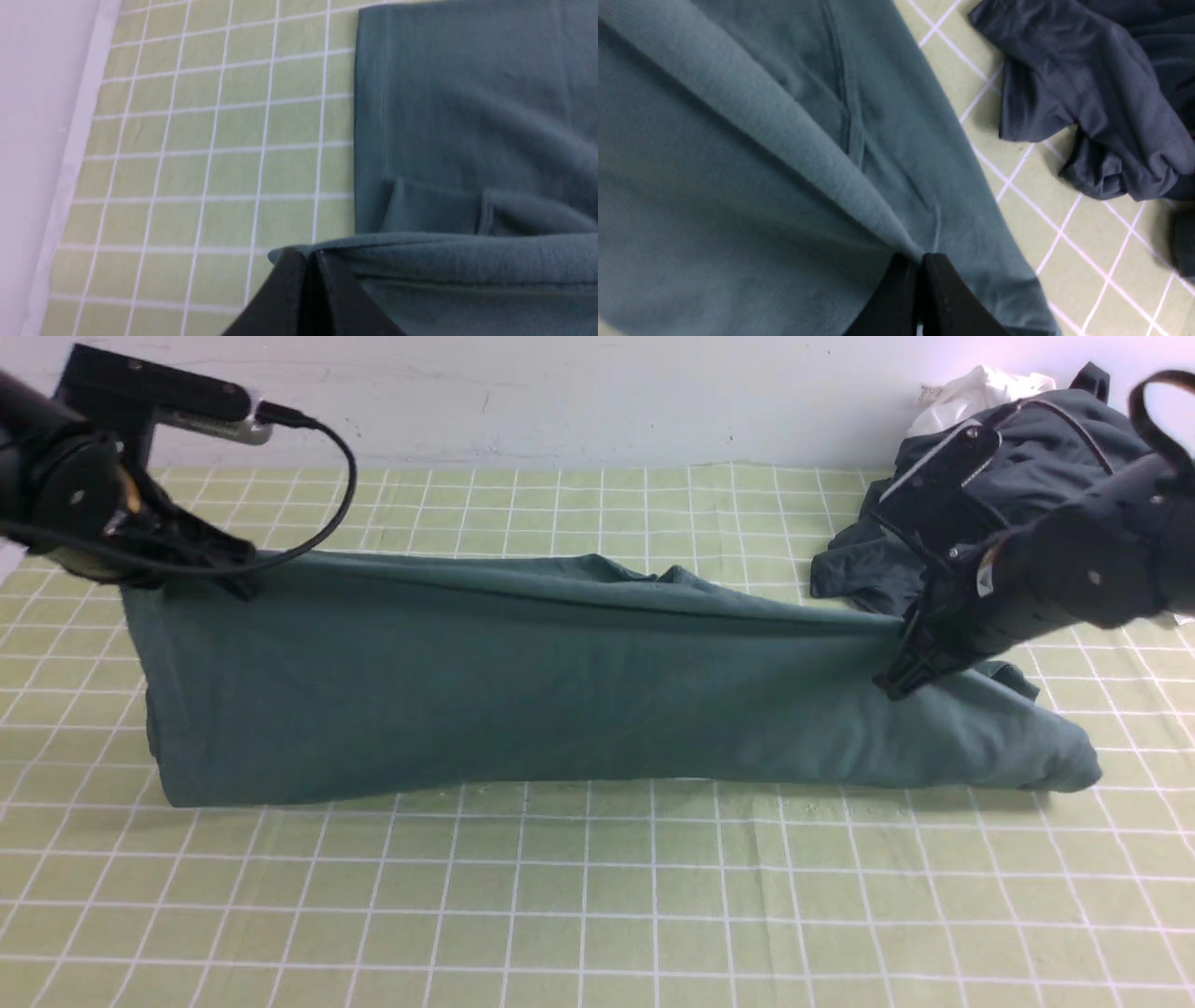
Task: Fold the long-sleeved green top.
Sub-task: Use both arms to drag the lower edge of the fabric forward and fold it over the upper edge
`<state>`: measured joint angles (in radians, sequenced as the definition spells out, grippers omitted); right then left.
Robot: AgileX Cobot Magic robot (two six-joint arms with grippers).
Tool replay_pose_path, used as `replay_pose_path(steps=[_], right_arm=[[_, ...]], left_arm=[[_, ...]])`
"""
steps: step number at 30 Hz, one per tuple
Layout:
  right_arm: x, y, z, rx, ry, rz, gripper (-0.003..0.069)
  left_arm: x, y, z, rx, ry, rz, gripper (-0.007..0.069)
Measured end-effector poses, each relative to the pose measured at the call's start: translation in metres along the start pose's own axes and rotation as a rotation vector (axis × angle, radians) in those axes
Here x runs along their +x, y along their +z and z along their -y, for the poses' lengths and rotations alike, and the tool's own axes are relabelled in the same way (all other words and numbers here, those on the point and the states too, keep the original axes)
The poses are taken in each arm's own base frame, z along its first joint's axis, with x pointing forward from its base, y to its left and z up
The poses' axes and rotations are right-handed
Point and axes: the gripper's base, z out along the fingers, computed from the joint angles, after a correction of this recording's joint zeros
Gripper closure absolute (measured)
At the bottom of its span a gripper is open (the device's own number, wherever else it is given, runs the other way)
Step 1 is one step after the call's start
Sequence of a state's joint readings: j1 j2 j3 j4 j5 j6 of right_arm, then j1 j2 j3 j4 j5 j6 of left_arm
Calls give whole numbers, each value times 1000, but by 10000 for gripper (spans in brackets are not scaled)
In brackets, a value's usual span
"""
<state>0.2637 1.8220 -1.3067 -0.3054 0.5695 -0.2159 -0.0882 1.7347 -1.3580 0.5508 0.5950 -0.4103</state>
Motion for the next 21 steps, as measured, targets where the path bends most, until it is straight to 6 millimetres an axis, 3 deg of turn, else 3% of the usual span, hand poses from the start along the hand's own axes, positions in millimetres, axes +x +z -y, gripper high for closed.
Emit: replay_pose_path(steps=[6, 8, 11, 12, 13, 16, 21], right_arm=[[-22, 49, 16, 21, 19, 1, 664], [-26, 61, 18, 23, 21, -1, 664], [-31, 86, 22, 29, 28, -1, 664], [-30, 90, 21, 26, 28, -6, 664], [-32, 98, 23, 30, 32, -4, 664], [-29, 118, 24, 28, 71, -12, 655], [-24, 129, 36, 52, 186, -13, 555]], left_arm=[[-35, 77, 19, -23, 30, 15, 624], [-43, 93, 23, -28, 29, 30, 624], [-46, 136, 35, -31, 32, 29, 622], [-46, 138, 35, -32, 33, 29, 620], [-46, 153, 40, -32, 33, 30, 610], [-43, 176, 47, -36, 41, 30, 552], [-43, 191, 46, -55, 31, 46, 340]])
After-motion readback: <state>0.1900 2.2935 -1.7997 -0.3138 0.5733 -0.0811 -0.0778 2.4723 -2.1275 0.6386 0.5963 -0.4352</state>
